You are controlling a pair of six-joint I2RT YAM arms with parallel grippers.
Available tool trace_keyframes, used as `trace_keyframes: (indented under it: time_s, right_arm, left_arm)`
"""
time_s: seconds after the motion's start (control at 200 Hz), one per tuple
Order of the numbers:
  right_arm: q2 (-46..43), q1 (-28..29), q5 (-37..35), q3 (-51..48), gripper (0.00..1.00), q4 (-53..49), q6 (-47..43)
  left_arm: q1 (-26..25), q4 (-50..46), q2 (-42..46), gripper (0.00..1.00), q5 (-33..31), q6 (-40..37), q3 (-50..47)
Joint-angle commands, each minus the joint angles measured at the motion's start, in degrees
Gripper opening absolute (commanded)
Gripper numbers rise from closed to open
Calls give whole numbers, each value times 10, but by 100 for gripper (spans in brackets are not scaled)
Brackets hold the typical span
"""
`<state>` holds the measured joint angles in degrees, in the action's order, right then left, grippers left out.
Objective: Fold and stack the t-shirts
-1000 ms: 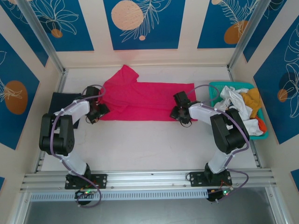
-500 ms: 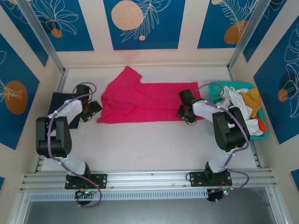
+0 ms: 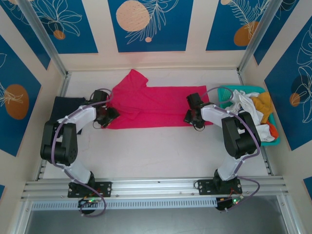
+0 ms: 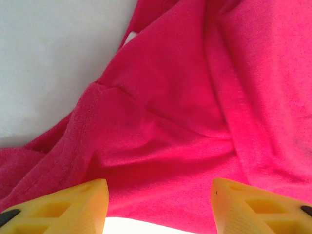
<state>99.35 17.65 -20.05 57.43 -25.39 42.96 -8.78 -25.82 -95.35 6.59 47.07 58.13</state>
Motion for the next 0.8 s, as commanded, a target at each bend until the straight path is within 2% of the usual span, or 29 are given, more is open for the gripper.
trace_keyframes:
  time_s: [0.0, 0.33, 0.5, 0.63, 0.795]
  right_arm:
    - [1, -3, 9, 15, 53, -20, -7]
    - [12, -13, -8, 22, 53, -38, -13]
    - [13, -16, -6, 25, 53, -40, -16]
    - [16, -17, -2, 27, 53, -40, -20]
    - [23, -16, 7, 31, 53, -42, -21]
  left_arm:
    - [13, -1, -14, 57, -10, -6, -9]
    - [86, -43, 3, 59, -78, -80, 1]
    - [124, -56, 11, 60, -78, -96, -4]
    - [121, -50, 42, 61, -71, -101, -6]
    - [71, -63, 72, 62, -85, -92, 14]
